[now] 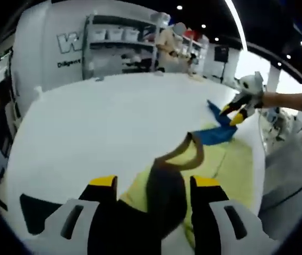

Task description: Fold the garment on the visible template until the final outline fits inside the template.

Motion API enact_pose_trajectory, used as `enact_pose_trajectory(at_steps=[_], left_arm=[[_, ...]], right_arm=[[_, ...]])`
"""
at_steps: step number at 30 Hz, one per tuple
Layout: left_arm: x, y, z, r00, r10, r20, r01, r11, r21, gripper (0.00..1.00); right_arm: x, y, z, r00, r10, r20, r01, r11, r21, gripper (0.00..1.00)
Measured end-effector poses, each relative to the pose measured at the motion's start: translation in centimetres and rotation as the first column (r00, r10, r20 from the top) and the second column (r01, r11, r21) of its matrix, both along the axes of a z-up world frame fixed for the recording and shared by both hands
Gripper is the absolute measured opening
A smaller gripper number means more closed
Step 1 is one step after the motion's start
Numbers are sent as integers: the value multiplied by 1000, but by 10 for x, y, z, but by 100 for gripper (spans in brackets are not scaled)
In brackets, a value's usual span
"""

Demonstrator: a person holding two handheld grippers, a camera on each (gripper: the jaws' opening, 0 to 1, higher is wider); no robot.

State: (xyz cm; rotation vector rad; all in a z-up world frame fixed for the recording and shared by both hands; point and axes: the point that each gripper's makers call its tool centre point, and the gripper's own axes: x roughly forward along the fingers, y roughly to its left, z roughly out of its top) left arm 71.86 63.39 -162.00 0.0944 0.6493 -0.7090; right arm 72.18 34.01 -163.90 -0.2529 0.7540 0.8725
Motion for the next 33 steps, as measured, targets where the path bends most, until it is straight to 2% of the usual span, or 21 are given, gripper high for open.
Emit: enact_pose_trajectory(at_steps=[3,6,9,10,13,16,20,22,25,29,33], left_arm=[[2,4,-9,1000,-7,-24,8,1000,26,43],[0,4,-15,999,-15,-46,16,999,29,40],[-2,1,-21,997,-29,-65,31,999,24,32],[-2,0,-23,997,-29,-69,31,999,25,30],[-4,-3,-29,996,-33,-88,35,999,29,29],[-8,-12,-32,993,-42,-106,48,997,57,28],[-10,-10,-39,991,-48,-123,56,996,64,27],[-10,-8,-43,990,-47,-130,56,996,66,26],[-11,-8,-44,989,-43,-141,53,997,63,24],[-13,-3,-50,986,-35,-165,48,996,75,15],[-13,-2,-47,986,-18,-168,26,998,50,9]], right_arm=[[2,8,-5,1000,27,-10,-27,1000,-7,8],[11,13,-11,999,37,33,-36,999,-13,15],[8,24,-13,998,65,18,-65,998,-13,4],[10,24,-18,997,73,16,-73,997,-27,2],[14,21,-31,997,75,1,-74,996,-59,9],[13,22,-34,997,79,-11,-80,994,-72,8],[12,21,-36,997,73,-18,-74,995,-73,8],[10,21,-34,997,74,-22,-76,994,-75,7],[8,20,-36,996,87,-26,-89,993,-74,0],[5,18,-39,995,92,-34,-94,993,-67,0],[5,20,-36,996,88,-30,-90,994,-61,0]])
